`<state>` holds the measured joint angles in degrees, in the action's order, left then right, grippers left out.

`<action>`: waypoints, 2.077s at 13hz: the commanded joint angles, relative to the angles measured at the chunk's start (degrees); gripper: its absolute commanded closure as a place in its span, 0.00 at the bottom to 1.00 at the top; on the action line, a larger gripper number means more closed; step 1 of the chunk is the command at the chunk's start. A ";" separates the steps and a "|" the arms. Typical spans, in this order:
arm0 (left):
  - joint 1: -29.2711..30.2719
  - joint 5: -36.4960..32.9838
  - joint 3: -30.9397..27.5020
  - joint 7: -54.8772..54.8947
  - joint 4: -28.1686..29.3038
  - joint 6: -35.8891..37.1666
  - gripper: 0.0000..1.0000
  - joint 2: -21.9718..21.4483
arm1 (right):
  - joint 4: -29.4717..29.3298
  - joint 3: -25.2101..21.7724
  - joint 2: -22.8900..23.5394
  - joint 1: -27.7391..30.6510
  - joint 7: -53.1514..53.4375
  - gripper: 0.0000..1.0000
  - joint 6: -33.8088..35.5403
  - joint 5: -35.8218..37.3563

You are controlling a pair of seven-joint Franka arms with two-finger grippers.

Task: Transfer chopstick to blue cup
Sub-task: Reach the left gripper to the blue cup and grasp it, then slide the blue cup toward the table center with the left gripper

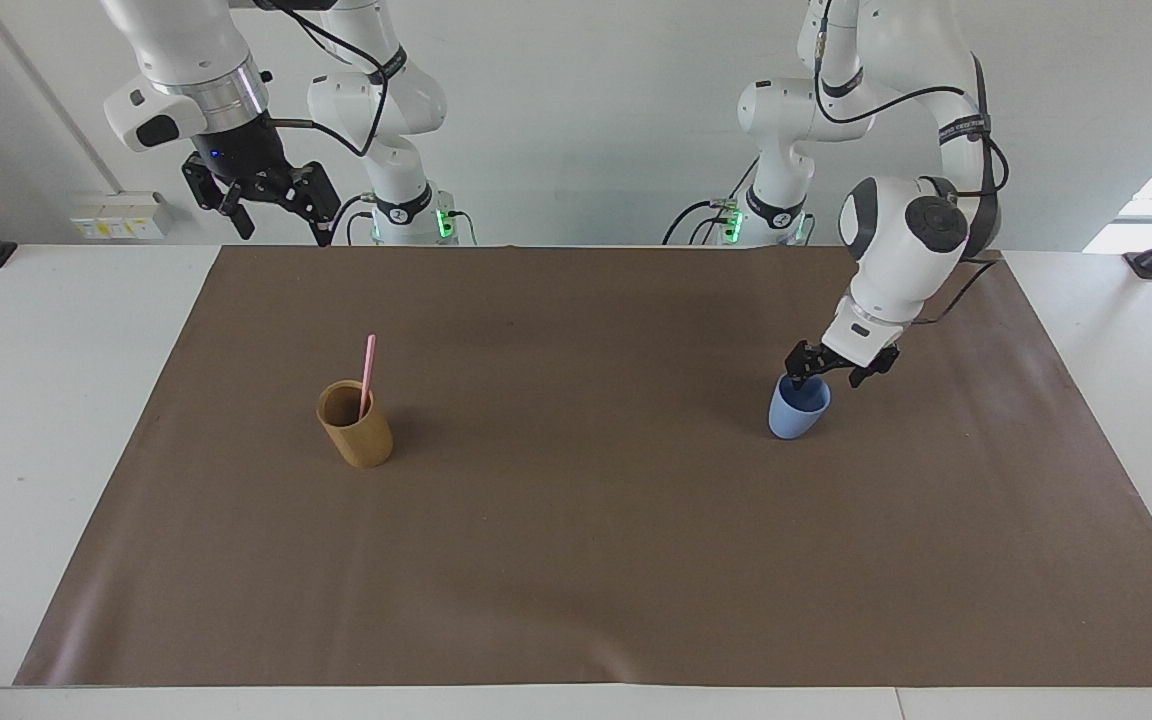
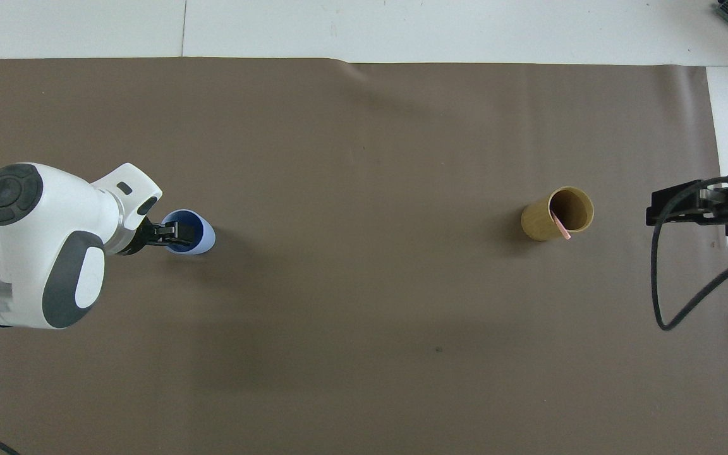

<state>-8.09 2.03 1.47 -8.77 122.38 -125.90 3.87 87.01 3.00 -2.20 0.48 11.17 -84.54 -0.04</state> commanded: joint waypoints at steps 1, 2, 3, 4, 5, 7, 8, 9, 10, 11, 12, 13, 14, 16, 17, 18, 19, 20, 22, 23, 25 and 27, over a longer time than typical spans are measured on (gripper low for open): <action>-0.26 -0.19 -0.50 -0.28 -0.04 -0.40 1.00 -0.09 | 1.06 0.34 -0.79 1.02 0.25 0.00 -0.63 -1.54; -0.09 0.25 -0.50 -0.37 -0.47 -0.31 1.00 0.09 | 1.06 0.34 -0.79 1.02 0.25 0.00 -0.63 -1.54; 0.00 1.82 -0.50 -0.28 -1.00 -0.31 1.00 0.26 | 1.06 0.34 -0.79 1.02 0.25 0.00 -0.54 -1.54; 0.00 3.14 -0.50 -0.46 -1.96 -0.05 1.00 0.87 | 1.06 0.34 -0.79 1.02 0.25 0.00 -0.63 -1.54; -0.09 3.50 -0.50 -0.81 -3.19 0.74 1.00 1.57 | 1.06 0.34 -0.79 1.02 0.25 0.00 -0.54 -1.54; -0.17 3.68 -0.50 -0.98 -5.39 3.63 1.00 2.19 | 1.06 0.34 -0.79 1.02 0.25 0.00 -0.54 -1.54; -0.17 3.68 -0.50 -0.90 -6.27 4.95 1.00 2.02 | 1.06 0.34 -0.79 1.02 0.25 0.00 -0.63 -1.54; -0.26 3.68 -0.50 -1.07 -7.67 6.36 1.00 1.50 | 1.06 0.34 -0.79 1.02 0.25 0.00 -0.63 -1.54; -0.87 3.68 -0.59 -1.07 -9.25 7.50 1.00 1.06 | 1.06 0.34 -0.79 1.02 0.25 0.00 -0.54 -1.54; -1.66 3.68 -0.33 -2.73 -11.62 8.91 1.00 0.79 | 1.06 0.34 -0.79 1.02 0.25 0.00 -0.54 -1.54; -4.19 3.07 -0.07 -6.83 -14.34 9.79 1.00 1.40 | 1.06 0.34 -0.79 1.02 0.25 0.00 -0.54 -1.54; -7.26 2.89 -0.15 -11.48 -16.19 10.41 1.00 1.93 | 1.06 0.34 -0.79 1.02 0.25 0.00 -0.54 -1.54; -10.69 2.71 -0.15 -16.40 -17.25 10.33 1.00 2.28 | 1.06 0.34 -0.79 1.02 0.25 0.00 -0.54 -1.54; -16.85 0.18 -0.06 -22.84 -19.63 10.76 1.00 3.33 | 1.06 0.34 -0.79 1.02 -0.10 0.00 -0.54 -1.54; -19.14 -0.01 -0.06 -24.87 -20.16 10.77 1.00 4.30 | 1.06 0.25 -0.79 1.10 -0.10 0.00 -0.54 -1.54; -20.72 -0.01 -0.06 -26.11 -21.47 10.77 1.00 5.61 | 1.06 0.25 -0.79 1.02 -0.10 0.00 -0.54 -1.54; -21.87 -0.01 -0.06 -26.90 -22.79 10.77 1.00 7.19 | 1.06 0.25 -0.79 1.02 -0.10 0.00 -0.54 -1.54; -23.28 -0.01 -0.06 -28.22 -24.98 10.77 1.00 9.12 | 1.06 0.25 -0.79 1.10 -0.10 0.00 -0.54 -1.54; -24.61 -0.36 -0.06 -28.85 -27.98 11.20 1.00 12.56 | 1.06 0.34 -0.79 1.02 -0.01 0.00 -0.54 -1.54; -25.48 -0.71 -0.06 -28.85 -27.99 11.55 1.00 13.00 | 1.06 0.34 -0.79 1.02 -0.10 0.00 -0.54 -1.54; -26.98 -1.68 -0.06 -28.85 -27.20 11.38 1.00 14.15 | 1.06 0.34 -0.79 1.02 -0.10 0.00 -0.63 -1.54; -27.68 -1.68 -0.06 -28.85 -25.97 10.59 1.00 14.15 | 1.15 0.34 -0.87 0.93 -0.19 0.00 -0.63 -1.54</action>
<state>-34.23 1.60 2.46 -36.58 97.00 -116.43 17.92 87.01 3.00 -2.20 0.48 11.17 -84.54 -0.04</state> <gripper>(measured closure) 0.960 0.000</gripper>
